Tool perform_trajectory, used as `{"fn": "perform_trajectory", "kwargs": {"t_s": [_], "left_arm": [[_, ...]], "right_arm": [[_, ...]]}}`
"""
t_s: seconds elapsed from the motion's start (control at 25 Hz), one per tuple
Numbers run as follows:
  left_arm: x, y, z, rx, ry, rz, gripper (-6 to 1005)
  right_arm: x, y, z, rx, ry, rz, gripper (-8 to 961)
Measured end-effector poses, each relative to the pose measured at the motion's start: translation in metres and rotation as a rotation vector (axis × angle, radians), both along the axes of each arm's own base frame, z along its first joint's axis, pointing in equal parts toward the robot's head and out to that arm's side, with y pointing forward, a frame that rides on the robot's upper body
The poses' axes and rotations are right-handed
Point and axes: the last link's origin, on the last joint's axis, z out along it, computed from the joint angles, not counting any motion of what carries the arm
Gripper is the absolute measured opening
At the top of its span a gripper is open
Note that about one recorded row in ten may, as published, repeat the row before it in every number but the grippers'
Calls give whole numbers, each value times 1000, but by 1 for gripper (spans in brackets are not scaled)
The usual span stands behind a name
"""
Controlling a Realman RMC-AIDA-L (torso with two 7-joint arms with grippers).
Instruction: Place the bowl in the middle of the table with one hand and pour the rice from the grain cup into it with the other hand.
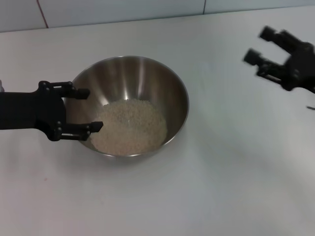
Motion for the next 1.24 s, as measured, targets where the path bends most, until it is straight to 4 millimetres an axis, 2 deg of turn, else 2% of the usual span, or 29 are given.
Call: {"fn": "perform_trajectory", "kwargs": {"t_s": [0.08, 0.28, 0.44, 0.6, 0.88, 1.24], "left_arm": [[0, 0, 0, -1, -1, 1, 815], [0, 2, -1, 2, -6, 11, 815], [0, 3, -1, 8, -7, 22, 815], [0, 4, -1, 11, -10, 37, 815], [-2, 4, 0, 16, -18, 50, 815], [-2, 4, 0, 23, -18, 53, 815]], "right_arm": [[-18, 22, -1, -110, -129, 42, 832], [-67, 62, -1, -299, -415, 91, 833], [-98, 81, -14, -412, -534, 79, 832], [-117, 89, -34, -442, -686, 78, 832], [-130, 92, -49, -414, -765, 89, 832], [-131, 96, -50, -396, -769, 77, 832]]}}
